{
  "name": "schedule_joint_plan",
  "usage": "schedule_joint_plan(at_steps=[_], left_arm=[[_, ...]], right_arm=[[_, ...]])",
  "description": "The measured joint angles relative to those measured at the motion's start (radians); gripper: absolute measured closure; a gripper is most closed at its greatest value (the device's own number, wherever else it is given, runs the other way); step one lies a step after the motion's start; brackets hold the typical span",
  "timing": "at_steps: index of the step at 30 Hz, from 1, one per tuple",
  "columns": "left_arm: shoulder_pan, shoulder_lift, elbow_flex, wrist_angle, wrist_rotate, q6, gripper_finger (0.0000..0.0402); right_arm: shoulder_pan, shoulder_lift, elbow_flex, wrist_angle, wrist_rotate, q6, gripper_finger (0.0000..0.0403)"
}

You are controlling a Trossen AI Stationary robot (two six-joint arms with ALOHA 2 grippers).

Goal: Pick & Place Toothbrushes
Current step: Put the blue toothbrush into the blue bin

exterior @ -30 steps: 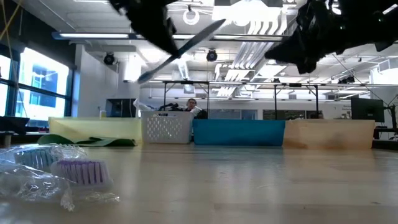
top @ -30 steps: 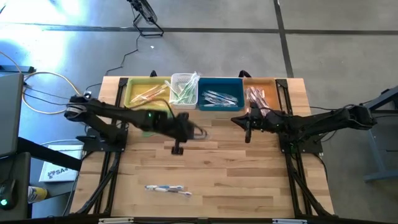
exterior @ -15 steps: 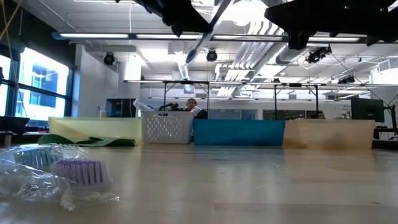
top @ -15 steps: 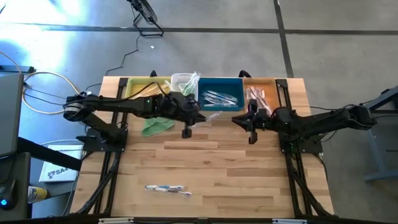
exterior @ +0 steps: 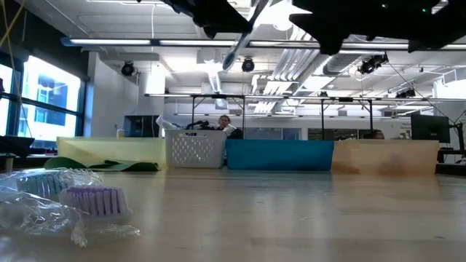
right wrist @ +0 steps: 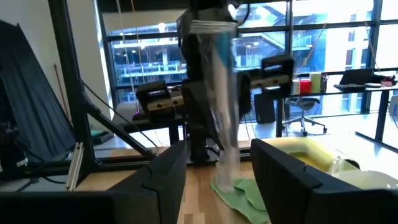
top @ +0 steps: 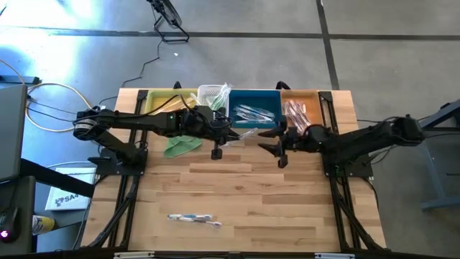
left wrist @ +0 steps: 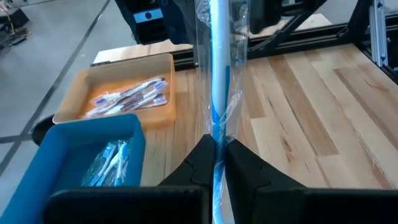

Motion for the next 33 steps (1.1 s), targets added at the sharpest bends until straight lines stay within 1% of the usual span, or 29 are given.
schedule_joint_plan(at_steps=[4, 9, 18, 23, 25, 27, 33], left_arm=[[0.0, 0.0, 0.0, -0.001, 0.0, 0.0, 0.0387], [0.0, 0.0, 0.0, 0.0, 0.0, 0.0, 0.0387], [0.0, 0.0, 0.0, -0.001, 0.0, 0.004, 0.0387], [0.0, 0.0, 0.001, -0.005, 0.0, 0.004, 0.0387], [0.0, 0.0, 0.001, -0.008, 0.0, 0.004, 0.0387], [0.0, 0.0, 0.001, -0.007, 0.0, 0.004, 0.0387], [-0.001, 0.0, 0.001, -0.008, 0.002, 0.004, 0.0387]], right_arm=[[0.015, 0.09, 0.078, -0.001, 0.009, -0.038, 0.023], [0.013, 0.162, 0.152, 0.0, 0.032, -0.046, 0.0229], [0.012, 0.266, 0.222, 0.0, 0.027, -0.045, 0.0229], [0.012, 0.278, 0.236, 0.013, 0.027, -0.047, 0.0233], [0.012, 0.277, 0.236, 0.021, 0.026, -0.047, 0.0246], [0.012, 0.277, 0.236, 0.03, 0.027, -0.047, 0.0267], [0.011, 0.277, 0.236, 0.037, 0.03, -0.047, 0.0355]])
